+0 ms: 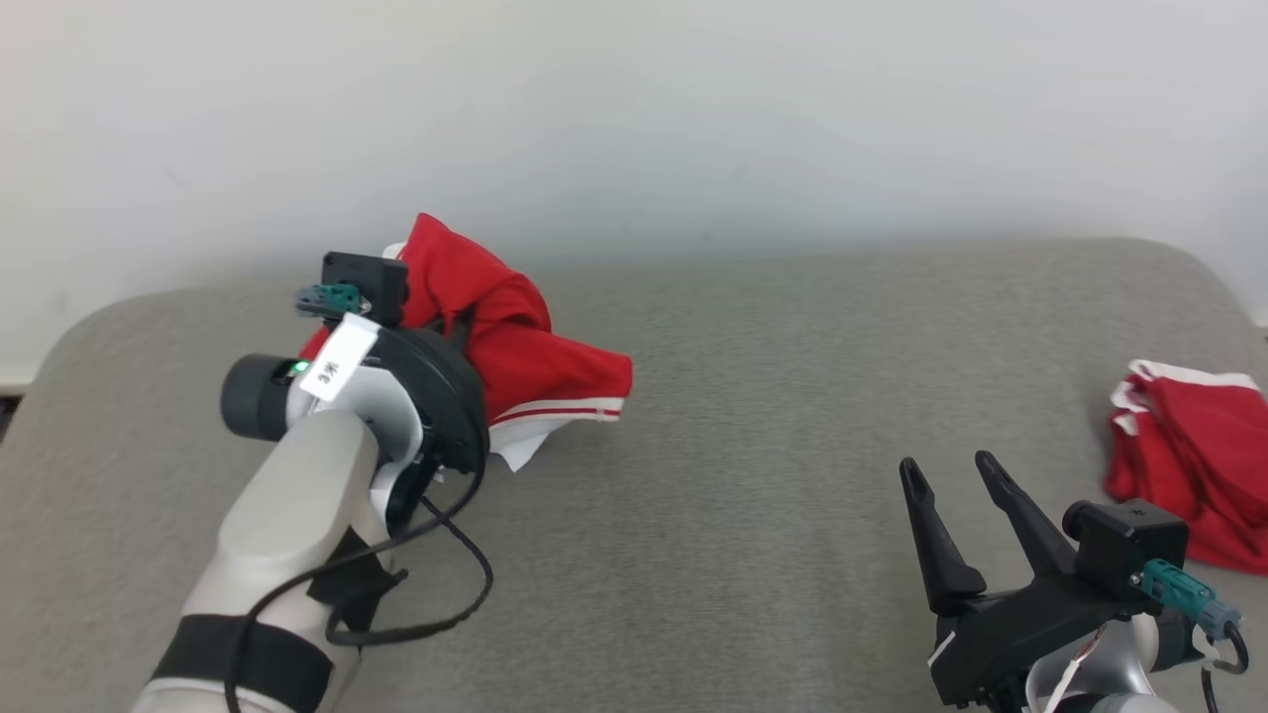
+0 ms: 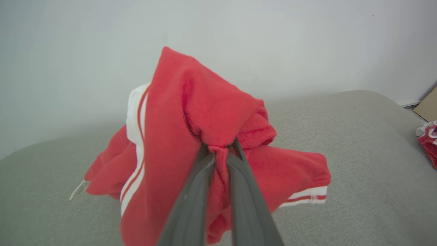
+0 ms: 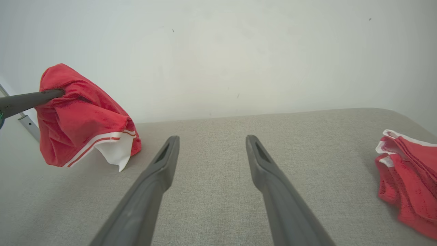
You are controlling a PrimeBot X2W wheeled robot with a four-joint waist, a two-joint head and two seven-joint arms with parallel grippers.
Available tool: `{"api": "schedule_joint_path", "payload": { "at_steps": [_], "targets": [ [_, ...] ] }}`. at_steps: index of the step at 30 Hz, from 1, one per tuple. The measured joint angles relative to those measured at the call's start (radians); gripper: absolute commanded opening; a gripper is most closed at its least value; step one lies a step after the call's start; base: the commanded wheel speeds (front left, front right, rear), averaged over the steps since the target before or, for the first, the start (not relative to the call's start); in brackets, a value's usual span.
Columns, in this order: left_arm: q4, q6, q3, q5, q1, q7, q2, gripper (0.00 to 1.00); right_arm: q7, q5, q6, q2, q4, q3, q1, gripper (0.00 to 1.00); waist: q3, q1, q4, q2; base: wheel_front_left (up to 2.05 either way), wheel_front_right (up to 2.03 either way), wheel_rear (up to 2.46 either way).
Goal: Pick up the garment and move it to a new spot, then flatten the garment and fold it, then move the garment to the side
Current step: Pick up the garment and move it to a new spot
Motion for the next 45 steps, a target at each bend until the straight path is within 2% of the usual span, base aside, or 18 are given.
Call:
{"api": "schedule_joint_path", "payload": {
  "at_steps": [8,17,22,27,29,30,38,45],
  "targets": [
    [-0.233,0.002,-0.163,-0.135,0.045,0.009,0.005,0.00,-0.007,0.001,0.007,0.004,0.007,0.023,-0.009,1.00,-0.015,0.0001,-0.126,0.0000,0.00,0.00,0.00],
    [-0.429,0.065,-0.367,-0.248,0.052,0.034,0.005,0.00,-0.007,0.006,0.011,0.008,0.018,0.021,-0.027,1.00,-0.008,0.0000,-0.248,0.0000,0.00,0.00,0.00],
    [-0.431,0.090,-0.416,-0.273,0.051,0.053,0.005,0.00,-0.010,0.011,0.011,0.008,0.019,0.019,-0.027,1.00,0.004,0.0001,-0.271,0.0000,0.00,0.00,0.00],
    [-0.307,0.108,-0.439,-0.243,0.048,0.090,0.007,0.00,-0.025,0.015,0.010,0.010,0.019,0.010,-0.026,1.00,0.019,0.0002,-0.263,0.0002,0.00,0.00,0.00],
    [-0.255,0.107,-0.443,-0.217,0.048,0.097,0.009,0.47,-0.026,0.016,0.009,0.012,0.019,0.009,-0.026,1.00,0.023,0.0002,-0.253,0.0002,0.00,0.00,0.00],
    [-0.213,0.103,-0.460,-0.195,0.047,0.114,0.010,1.00,-0.031,0.016,0.009,0.012,0.021,0.008,-0.026,1.00,0.026,0.0002,-0.242,0.0002,0.00,0.00,0.00],
    [-0.143,0.071,-0.508,-0.151,0.049,0.136,0.056,1.00,-0.043,0.023,0.009,0.014,0.024,0.006,-0.026,1.00,0.031,0.0002,-0.201,0.0002,0.00,0.00,0.00],
    [-0.132,0.072,-0.497,-0.153,0.056,0.093,0.072,1.00,-0.049,0.023,0.009,0.014,0.030,0.001,-0.025,1.00,0.028,0.0002,-0.159,0.0002,0.00,0.00,0.00]
  ]
}}
